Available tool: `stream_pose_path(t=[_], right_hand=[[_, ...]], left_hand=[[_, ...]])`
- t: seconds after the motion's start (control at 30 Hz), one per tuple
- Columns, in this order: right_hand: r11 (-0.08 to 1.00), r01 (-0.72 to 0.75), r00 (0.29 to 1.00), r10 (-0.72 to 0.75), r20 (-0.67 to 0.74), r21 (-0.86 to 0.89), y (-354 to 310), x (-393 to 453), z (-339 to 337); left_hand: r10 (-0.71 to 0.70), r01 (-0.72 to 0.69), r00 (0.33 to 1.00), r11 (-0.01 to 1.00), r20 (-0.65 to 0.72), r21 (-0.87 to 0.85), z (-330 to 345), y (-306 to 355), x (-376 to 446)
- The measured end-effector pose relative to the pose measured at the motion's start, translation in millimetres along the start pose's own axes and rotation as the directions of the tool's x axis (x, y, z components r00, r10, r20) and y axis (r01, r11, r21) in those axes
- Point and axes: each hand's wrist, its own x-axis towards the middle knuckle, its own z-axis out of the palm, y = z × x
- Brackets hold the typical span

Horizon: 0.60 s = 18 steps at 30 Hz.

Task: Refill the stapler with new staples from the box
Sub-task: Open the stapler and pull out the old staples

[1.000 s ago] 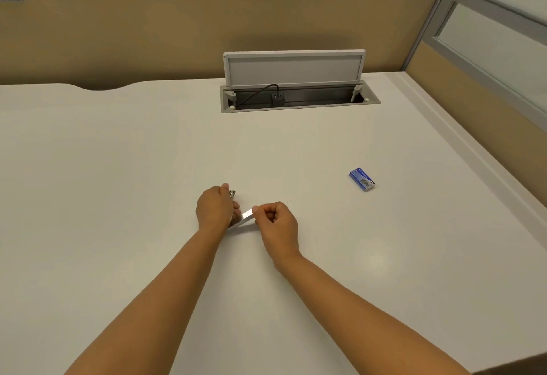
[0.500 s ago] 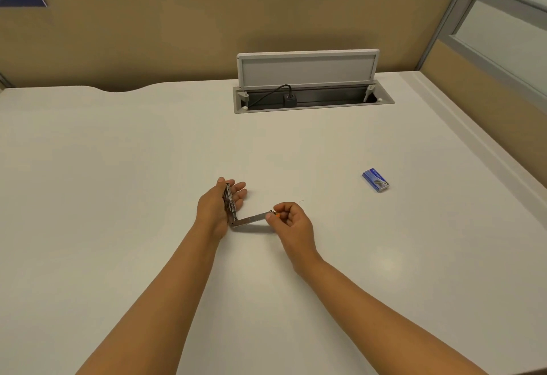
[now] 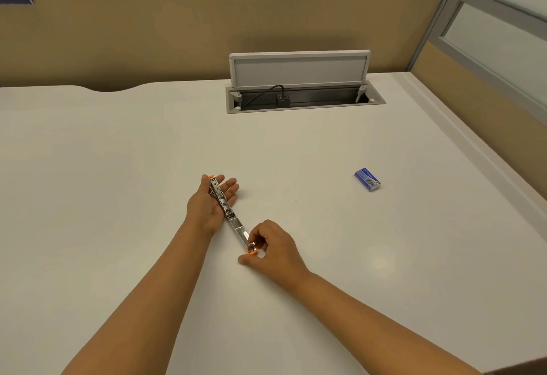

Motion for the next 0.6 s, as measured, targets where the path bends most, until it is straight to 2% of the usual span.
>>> stream_pose_path(t=[0.13,0.2,0.27,0.33,0.4,0.47,0.6], right_hand=[[0.999,-0.037,0.996,0.035,0.083,0.028,0.6,4.1,-3.4],[0.997,-0.043,0.993,0.037,0.108,0.056,0.1,10.2,-10.1],[0.992,-0.094,0.995,0.097,-0.037,0.090,4.2,22.7,-25.4],[0.977,-0.203,0.945,0.211,-0.251,0.060,16.5,37.7,-51.1],[0.949,-0.316,0.898,0.295,-0.327,-0.013,31.4,49.2,-79.0],[0.927,-0.361,0.911,0.328,-0.248,-0.100,41.0,57.1,-98.0],[0.918,-0.306,0.952,0.302,-0.055,-0.251,39.4,67.9,-105.3]], left_hand=[[0.082,-0.090,0.995,0.976,0.050,0.199,-1.1,-11.9,-1.4],[0.064,-0.077,0.996,0.973,0.064,0.219,-3.6,-13.0,-0.5],[0.014,-0.028,0.997,0.982,0.074,0.185,-7.0,-9.5,1.2],[-0.025,0.011,0.996,0.988,0.090,0.157,-10.4,-7.4,2.9],[-0.033,0.015,0.994,0.986,0.102,0.168,-10.9,-7.2,2.8],[-0.027,0.007,0.994,0.982,0.105,0.189,-8.3,-8.4,1.7],[-0.029,0.002,0.993,0.971,0.112,0.239,-4.2,-8.1,-0.3]])
